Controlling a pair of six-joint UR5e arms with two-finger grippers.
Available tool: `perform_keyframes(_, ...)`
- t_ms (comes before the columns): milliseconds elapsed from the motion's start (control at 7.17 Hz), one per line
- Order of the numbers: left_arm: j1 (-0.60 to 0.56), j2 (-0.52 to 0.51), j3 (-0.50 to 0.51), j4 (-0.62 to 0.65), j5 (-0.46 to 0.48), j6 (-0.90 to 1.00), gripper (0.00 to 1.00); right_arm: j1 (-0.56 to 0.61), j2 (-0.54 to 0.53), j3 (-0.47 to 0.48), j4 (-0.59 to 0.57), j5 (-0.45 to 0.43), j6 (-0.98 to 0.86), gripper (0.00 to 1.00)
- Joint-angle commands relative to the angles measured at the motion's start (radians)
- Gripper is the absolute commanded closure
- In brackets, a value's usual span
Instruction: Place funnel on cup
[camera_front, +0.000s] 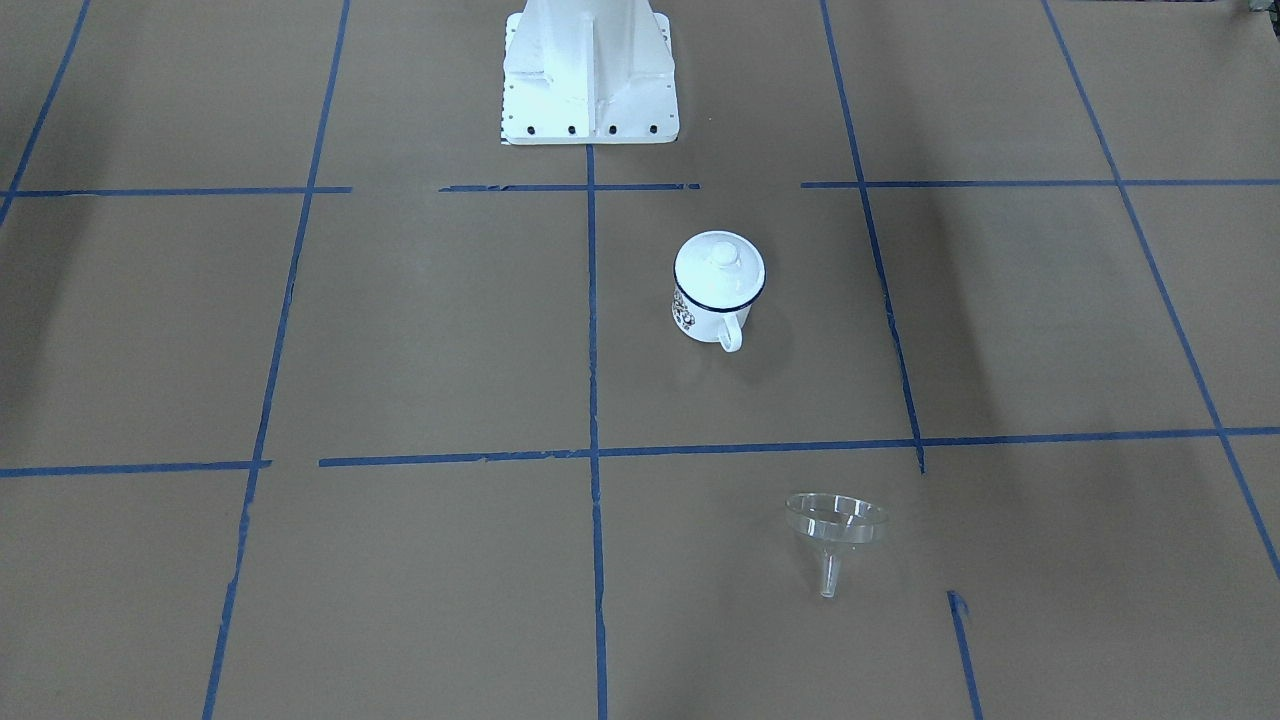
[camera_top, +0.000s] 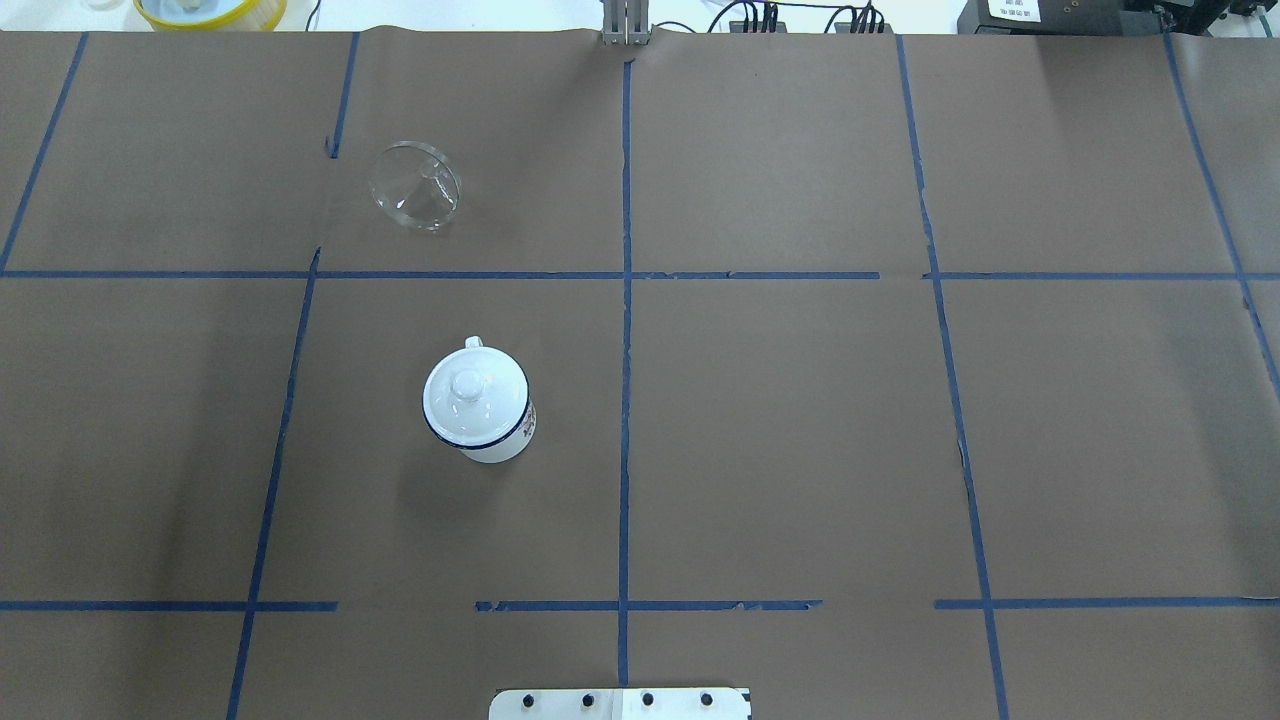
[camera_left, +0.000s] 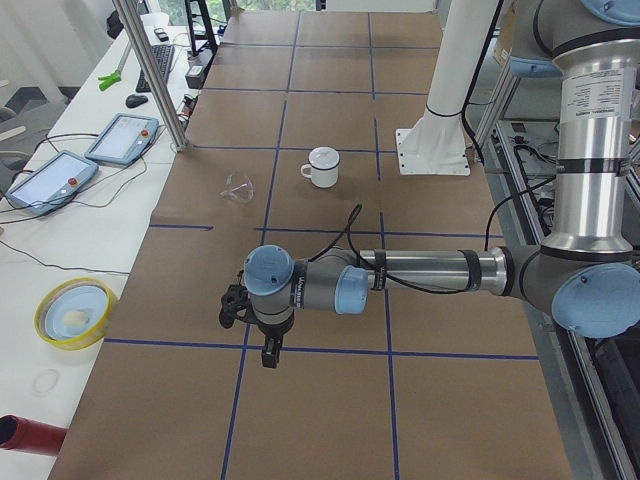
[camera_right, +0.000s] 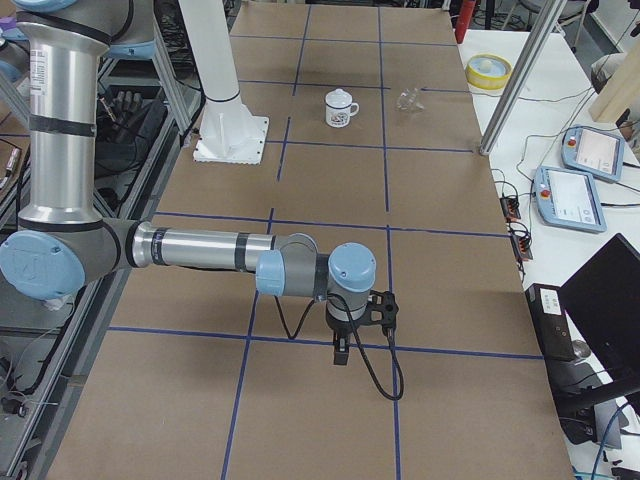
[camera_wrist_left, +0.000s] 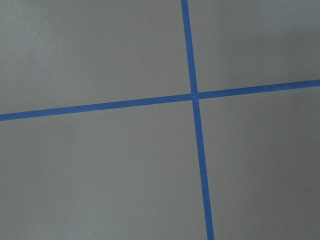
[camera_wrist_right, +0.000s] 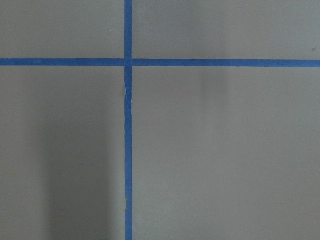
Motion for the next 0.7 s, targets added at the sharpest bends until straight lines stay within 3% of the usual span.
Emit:
perform_keyframes(0, 0.0, -0.005, 0.0, 0.0, 0.002, 0.0, 0.0, 0.0, 0.0, 0.0, 0.0, 0.0, 0.0, 0.0)
perform_keyframes(279, 0.002, -0.049, -0.035, 0.008, 0.01, -0.06, 0.0, 0.0, 0.0, 0.0, 0.0, 0.0, 0.0, 0.0)
perform_keyframes(558, 0.047, -0.17, -0.116, 0.058, 0.01, -0.303, 0.0, 0.0, 0.0, -0.002, 0.0, 0.0, 0.0, 0.0)
